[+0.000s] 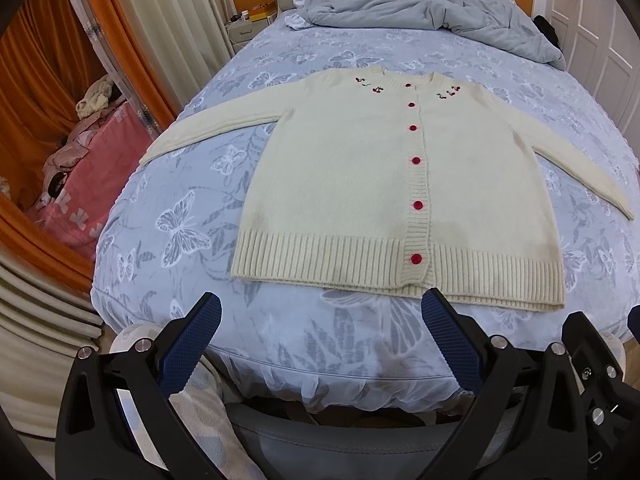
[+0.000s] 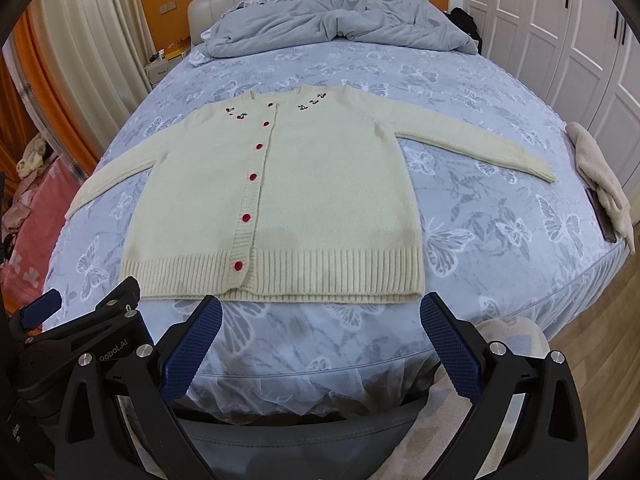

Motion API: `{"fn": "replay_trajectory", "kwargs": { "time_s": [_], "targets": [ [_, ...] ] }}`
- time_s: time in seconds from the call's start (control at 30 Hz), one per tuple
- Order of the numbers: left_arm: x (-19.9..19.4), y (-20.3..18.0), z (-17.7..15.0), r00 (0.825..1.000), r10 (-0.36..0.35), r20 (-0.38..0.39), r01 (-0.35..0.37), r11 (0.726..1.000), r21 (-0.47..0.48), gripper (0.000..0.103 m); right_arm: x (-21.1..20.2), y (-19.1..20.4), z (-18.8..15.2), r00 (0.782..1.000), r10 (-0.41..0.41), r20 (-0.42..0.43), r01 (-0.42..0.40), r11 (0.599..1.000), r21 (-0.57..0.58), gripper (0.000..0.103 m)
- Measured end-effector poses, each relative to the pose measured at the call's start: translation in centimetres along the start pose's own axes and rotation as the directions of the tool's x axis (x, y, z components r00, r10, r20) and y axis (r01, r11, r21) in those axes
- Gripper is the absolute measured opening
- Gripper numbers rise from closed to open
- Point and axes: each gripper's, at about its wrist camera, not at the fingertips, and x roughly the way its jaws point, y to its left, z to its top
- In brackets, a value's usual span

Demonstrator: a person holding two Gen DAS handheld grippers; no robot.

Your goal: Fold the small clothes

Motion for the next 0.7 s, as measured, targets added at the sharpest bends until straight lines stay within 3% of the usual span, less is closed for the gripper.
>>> {"fn": "replay_trajectory", "kwargs": {
  "time_s": [0.27,0.43,0.6,0.7],
  "targets": [
    [0.9,-0.4,0.1,1.0,-0.001,-0.024,0.001,1.0,0.003,0.098,1.4,0.0,0.0,1.0,0.013,-0.026,-0.013,1.0,0.004,0.098],
    [2.3,0.1,0.0,0.996,-0.068,-0.054,0.066,0.997,-0.032,0.098,3.4,-1.5,-0.1,0.993,0.094,-0.065,-0.091,0.995,0.04,0.098],
    [4.4,0.8,0.0,0.996,-0.058,-0.069,0.054,0.996,-0.066,0.098,6.2,-6.2,0.8,0.992,0.1,-0.077,-0.089,0.986,0.138,0.098],
    [5.5,1.2,0.2,0.995,-0.058,-0.081,0.051,0.995,-0.091,0.098,8.2,-11.2,2.7,0.995,0.072,-0.069,-0.056,0.976,0.21,0.098]
  ]
}}
